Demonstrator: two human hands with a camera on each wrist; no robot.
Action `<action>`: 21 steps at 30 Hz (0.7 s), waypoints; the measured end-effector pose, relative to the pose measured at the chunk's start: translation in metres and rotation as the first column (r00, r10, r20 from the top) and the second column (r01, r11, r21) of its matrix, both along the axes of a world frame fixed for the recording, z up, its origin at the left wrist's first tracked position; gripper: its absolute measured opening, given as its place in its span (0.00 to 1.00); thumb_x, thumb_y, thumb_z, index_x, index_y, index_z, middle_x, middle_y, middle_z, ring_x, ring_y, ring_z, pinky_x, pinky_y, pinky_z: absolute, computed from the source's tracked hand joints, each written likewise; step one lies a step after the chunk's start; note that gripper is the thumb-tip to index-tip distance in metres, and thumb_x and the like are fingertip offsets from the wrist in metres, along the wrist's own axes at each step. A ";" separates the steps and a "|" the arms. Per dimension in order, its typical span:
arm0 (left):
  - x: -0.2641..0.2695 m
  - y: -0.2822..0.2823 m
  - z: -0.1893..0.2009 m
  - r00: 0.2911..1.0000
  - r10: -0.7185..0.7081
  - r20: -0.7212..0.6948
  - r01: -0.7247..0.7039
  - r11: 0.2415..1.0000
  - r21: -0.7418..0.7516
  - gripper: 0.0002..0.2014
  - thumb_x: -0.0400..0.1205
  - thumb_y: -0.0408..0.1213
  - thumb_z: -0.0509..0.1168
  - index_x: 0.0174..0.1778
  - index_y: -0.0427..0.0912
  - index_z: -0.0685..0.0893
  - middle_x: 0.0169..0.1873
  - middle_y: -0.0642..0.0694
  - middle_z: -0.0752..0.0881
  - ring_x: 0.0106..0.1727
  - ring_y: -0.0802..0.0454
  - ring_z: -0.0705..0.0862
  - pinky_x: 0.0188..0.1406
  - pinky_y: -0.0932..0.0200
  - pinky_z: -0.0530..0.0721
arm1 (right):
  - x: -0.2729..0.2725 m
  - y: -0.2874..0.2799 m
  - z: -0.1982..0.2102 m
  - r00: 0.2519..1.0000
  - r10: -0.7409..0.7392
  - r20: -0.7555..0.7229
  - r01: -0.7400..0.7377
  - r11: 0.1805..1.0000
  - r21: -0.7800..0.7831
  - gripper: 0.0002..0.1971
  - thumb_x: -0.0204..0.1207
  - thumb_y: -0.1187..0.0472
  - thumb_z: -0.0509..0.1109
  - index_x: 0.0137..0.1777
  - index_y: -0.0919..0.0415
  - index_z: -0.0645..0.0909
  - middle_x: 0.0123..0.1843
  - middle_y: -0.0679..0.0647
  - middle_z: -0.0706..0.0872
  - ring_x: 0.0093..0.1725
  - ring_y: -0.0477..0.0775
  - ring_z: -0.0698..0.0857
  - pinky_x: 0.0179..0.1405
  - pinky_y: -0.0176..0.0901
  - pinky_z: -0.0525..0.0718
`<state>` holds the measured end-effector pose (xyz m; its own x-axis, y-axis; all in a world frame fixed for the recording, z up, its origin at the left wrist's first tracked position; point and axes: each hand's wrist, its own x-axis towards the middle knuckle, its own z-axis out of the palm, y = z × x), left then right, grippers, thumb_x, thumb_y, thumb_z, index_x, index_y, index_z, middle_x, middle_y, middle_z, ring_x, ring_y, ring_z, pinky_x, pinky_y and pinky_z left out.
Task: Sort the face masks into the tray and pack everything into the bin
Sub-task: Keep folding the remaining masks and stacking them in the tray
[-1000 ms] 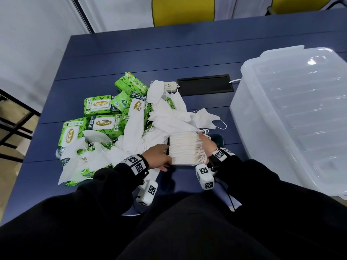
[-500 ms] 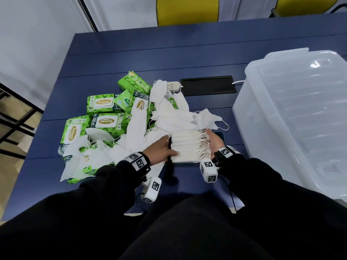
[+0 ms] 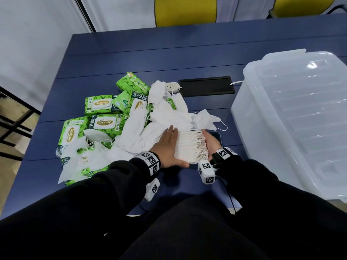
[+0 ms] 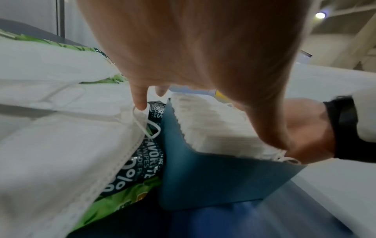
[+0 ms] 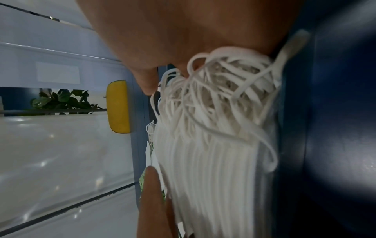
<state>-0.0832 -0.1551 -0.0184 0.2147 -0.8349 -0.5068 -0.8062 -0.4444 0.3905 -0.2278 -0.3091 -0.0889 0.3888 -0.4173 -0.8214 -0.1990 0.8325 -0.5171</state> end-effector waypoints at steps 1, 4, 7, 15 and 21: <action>0.001 0.000 -0.001 0.999 -0.046 0.007 0.046 0.999 0.011 0.78 0.63 0.72 0.79 0.88 0.44 0.27 0.87 0.47 0.25 0.89 0.47 0.32 0.90 0.45 0.46 | 0.000 0.008 0.018 1.000 0.008 0.029 -0.009 0.999 0.048 0.36 0.78 0.36 0.70 0.74 0.65 0.80 0.70 0.67 0.86 0.71 0.71 0.83 0.80 0.68 0.70; 0.006 0.002 -0.009 0.996 -0.081 0.023 0.081 0.997 0.000 0.82 0.59 0.65 0.85 0.86 0.43 0.25 0.88 0.45 0.28 0.90 0.47 0.34 0.90 0.48 0.47 | -0.001 0.012 0.030 0.999 0.026 0.048 -0.029 0.998 0.061 0.31 0.84 0.37 0.64 0.71 0.65 0.82 0.68 0.69 0.87 0.71 0.70 0.83 0.80 0.67 0.70; 0.008 0.003 -0.013 0.999 -0.028 0.018 0.029 0.998 -0.062 0.82 0.57 0.61 0.87 0.88 0.43 0.29 0.89 0.43 0.35 0.91 0.46 0.40 0.90 0.49 0.50 | -0.002 0.006 0.012 0.997 0.068 0.020 -0.068 0.997 -0.036 0.40 0.68 0.31 0.78 0.70 0.61 0.84 0.69 0.64 0.87 0.67 0.68 0.86 0.78 0.66 0.75; 0.007 -0.003 -0.014 0.976 -0.113 0.184 0.130 0.988 -0.079 0.81 0.53 0.69 0.84 0.90 0.42 0.38 0.90 0.43 0.43 0.90 0.44 0.46 0.89 0.41 0.52 | -0.002 -0.014 -0.031 0.996 0.078 -0.032 -0.081 0.991 -0.107 0.46 0.56 0.30 0.85 0.69 0.60 0.85 0.68 0.62 0.88 0.64 0.67 0.89 0.76 0.64 0.77; -0.005 -0.010 -0.015 0.963 -0.146 0.228 0.160 0.986 -0.044 0.81 0.54 0.76 0.78 0.89 0.43 0.33 0.90 0.42 0.45 0.91 0.42 0.44 0.89 0.42 0.46 | -0.002 -0.003 -0.002 0.997 0.061 0.041 -0.060 0.998 -0.005 0.37 0.73 0.34 0.77 0.72 0.61 0.82 0.71 0.64 0.86 0.69 0.67 0.86 0.78 0.63 0.74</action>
